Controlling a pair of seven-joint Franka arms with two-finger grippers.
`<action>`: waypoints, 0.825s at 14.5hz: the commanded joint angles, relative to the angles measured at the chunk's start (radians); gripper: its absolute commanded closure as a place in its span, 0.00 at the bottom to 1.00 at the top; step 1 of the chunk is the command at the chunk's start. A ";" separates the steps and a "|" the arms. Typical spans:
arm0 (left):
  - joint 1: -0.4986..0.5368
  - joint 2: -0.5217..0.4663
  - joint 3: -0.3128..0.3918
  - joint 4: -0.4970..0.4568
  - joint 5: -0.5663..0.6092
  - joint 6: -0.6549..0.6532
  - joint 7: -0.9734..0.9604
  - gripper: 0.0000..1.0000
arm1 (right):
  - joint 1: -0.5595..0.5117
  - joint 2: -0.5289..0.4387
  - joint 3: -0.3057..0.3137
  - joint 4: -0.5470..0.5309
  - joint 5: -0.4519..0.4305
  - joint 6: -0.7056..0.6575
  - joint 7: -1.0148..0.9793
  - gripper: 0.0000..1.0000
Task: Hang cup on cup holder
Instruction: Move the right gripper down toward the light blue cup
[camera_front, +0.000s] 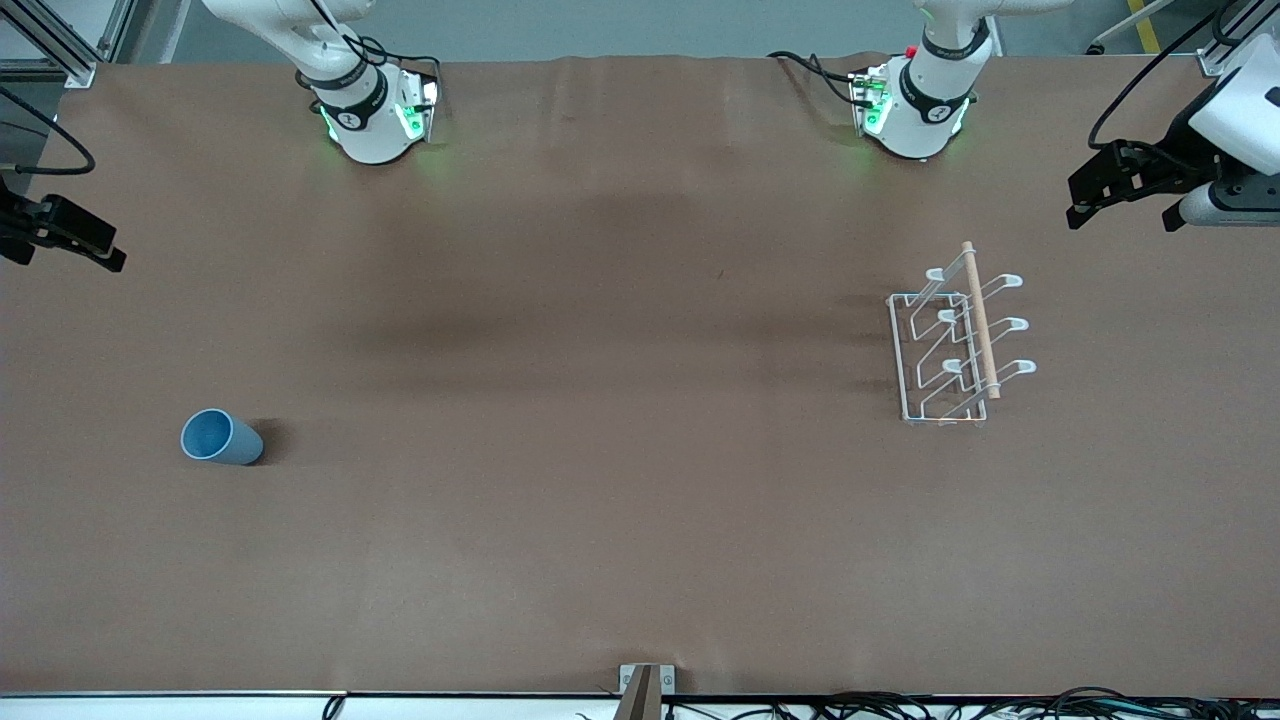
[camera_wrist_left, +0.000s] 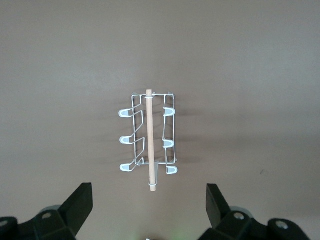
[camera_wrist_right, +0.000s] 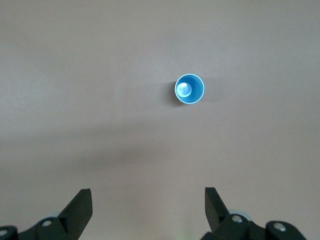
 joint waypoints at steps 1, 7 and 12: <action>0.002 0.002 0.003 0.009 -0.005 -0.001 0.000 0.00 | 0.006 0.005 -0.010 0.003 0.008 0.001 -0.007 0.00; 0.002 0.003 0.003 0.017 -0.005 -0.001 0.003 0.00 | 0.009 0.006 -0.010 0.003 0.008 0.001 -0.009 0.00; 0.009 0.008 0.003 0.020 -0.005 -0.001 0.005 0.00 | -0.001 0.012 -0.010 0.002 0.008 0.004 -0.007 0.00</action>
